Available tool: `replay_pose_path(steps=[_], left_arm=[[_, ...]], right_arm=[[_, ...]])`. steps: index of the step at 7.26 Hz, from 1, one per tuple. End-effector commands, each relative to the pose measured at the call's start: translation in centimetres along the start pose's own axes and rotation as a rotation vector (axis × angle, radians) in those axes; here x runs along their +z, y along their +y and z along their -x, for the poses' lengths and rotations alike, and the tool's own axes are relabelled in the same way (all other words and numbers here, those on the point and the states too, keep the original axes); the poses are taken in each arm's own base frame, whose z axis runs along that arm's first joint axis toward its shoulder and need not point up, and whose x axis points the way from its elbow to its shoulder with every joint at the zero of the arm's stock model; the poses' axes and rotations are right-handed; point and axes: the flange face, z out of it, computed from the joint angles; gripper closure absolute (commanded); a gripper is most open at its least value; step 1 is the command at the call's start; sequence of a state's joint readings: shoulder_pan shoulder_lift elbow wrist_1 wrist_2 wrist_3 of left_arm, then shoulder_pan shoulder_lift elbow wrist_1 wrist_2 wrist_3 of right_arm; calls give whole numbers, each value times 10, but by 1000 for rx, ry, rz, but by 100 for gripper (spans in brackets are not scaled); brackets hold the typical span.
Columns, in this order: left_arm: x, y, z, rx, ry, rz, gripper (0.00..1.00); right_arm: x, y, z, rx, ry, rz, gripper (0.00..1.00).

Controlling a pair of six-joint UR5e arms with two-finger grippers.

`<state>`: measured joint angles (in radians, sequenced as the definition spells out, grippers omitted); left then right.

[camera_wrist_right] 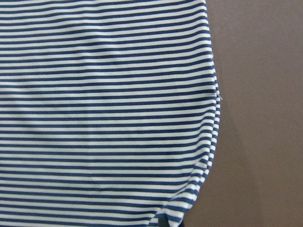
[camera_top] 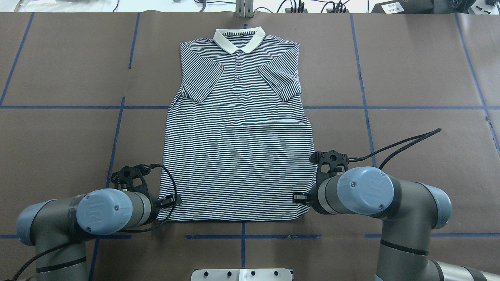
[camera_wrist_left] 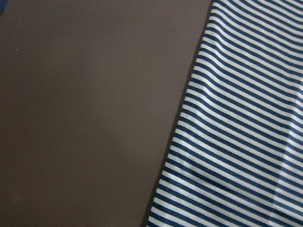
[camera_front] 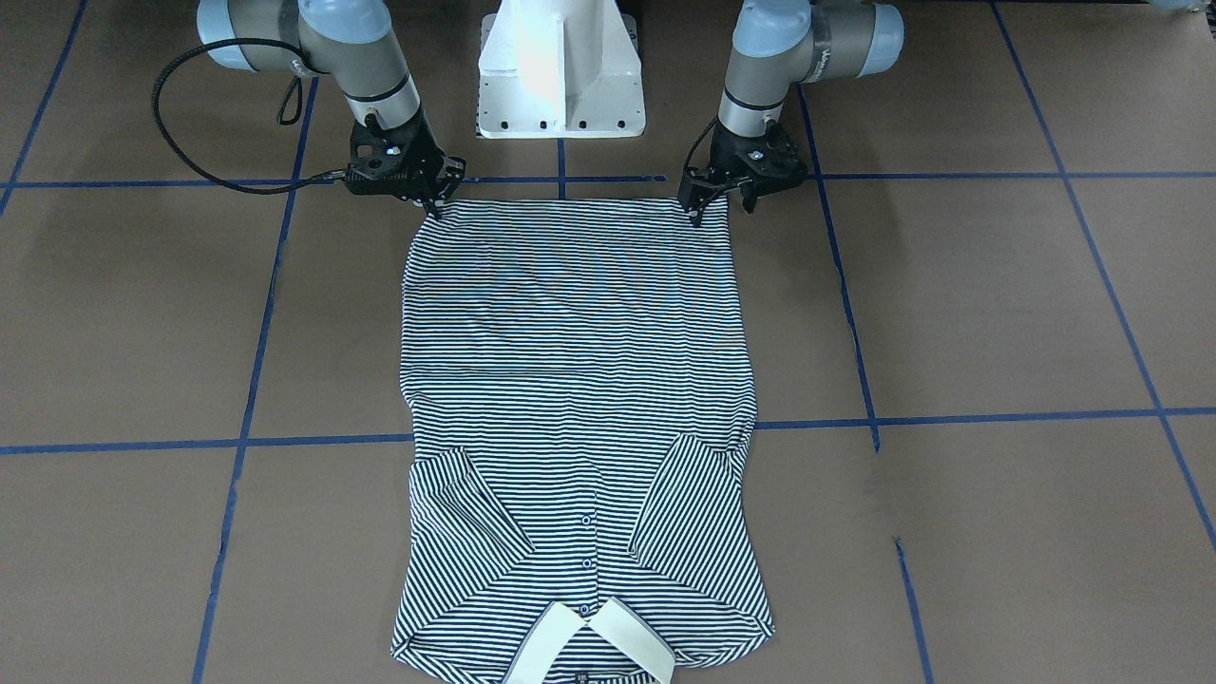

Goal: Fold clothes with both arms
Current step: 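Grasp the hem corners with both grippers and lift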

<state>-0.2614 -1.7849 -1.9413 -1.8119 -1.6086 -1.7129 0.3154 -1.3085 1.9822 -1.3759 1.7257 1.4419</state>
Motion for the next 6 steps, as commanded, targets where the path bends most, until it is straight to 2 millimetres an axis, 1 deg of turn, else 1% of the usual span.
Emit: replay_pose_path(steps=[1, 2, 3, 4, 5, 6], left_arm=[[-1, 5, -1, -16, -2, 8, 27], [0, 8, -1, -12, -4, 12, 42], [-1, 10, -2, -10, -2, 15, 54], [-5, 11, -3, -10, 6, 16, 70], [-9, 11, -4, -10, 3, 16, 85], [-17, 15, -5, -6, -10, 18, 94]], right_arm=[[0, 0, 0, 0, 0, 0, 100], [0, -1, -1, 2, 2, -1, 100], [0, -1, -1, 2, 2, -1, 100], [-1, -1, -3, 3, 3, 1, 100], [-1, -1, -3, 3, 3, 1, 100], [-1, -1, -2, 3, 1, 0, 100]])
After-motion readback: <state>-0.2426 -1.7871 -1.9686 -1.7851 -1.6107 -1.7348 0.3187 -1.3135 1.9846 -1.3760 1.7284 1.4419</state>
